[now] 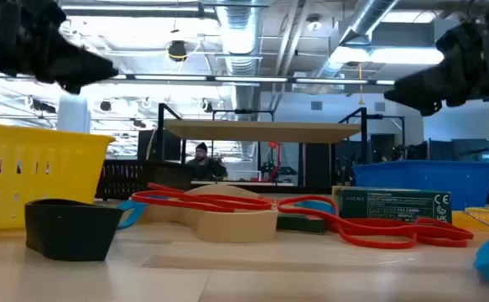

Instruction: Pick & Place Office Desk Supplies

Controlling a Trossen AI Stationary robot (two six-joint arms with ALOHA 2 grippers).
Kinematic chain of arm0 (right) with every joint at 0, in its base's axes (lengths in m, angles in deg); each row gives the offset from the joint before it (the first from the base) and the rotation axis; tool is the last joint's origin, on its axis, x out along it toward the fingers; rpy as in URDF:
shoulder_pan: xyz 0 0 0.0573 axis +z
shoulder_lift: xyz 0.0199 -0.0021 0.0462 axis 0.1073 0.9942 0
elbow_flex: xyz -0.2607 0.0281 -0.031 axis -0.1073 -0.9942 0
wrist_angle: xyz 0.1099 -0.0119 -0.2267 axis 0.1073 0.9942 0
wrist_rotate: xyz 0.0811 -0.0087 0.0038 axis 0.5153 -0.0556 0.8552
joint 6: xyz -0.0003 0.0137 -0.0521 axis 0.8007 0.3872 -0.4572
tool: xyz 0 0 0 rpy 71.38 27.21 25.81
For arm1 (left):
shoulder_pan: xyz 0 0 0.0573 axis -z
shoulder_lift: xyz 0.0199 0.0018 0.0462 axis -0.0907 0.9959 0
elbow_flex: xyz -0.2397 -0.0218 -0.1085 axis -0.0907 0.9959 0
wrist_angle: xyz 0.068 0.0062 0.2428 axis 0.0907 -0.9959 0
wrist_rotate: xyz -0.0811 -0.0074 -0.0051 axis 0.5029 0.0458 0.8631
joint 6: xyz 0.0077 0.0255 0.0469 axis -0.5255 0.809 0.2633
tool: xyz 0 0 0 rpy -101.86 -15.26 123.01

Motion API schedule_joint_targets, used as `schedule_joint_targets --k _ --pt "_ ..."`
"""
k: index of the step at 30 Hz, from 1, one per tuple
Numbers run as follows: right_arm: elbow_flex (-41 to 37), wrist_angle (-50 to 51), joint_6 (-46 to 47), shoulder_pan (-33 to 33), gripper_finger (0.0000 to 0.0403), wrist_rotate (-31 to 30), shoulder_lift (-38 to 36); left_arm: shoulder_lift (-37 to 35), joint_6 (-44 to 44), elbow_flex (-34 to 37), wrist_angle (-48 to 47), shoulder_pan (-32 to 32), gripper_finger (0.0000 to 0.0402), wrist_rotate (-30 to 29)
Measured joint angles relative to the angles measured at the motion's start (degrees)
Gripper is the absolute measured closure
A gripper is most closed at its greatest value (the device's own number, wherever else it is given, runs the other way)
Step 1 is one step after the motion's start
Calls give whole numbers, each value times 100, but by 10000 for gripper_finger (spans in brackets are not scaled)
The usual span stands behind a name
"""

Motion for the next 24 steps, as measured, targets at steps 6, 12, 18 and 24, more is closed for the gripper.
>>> schedule_joint_targets --k 6,12,18,24 --pt "0 -547 1299 -2 175 -6 -7 -2 -22 0 1258 0 250 1" --pt "2 -862 1279 -3 175 -2 -8 14 -586 0 1823 0 250 2" --pt "7 -903 1234 -11 175 -52 -7 56 -1201 0 1995 0 250 462" --pt "-1 -501 1602 -13 175 -187 -5 685 -1336 0 2142 6 250 2369"
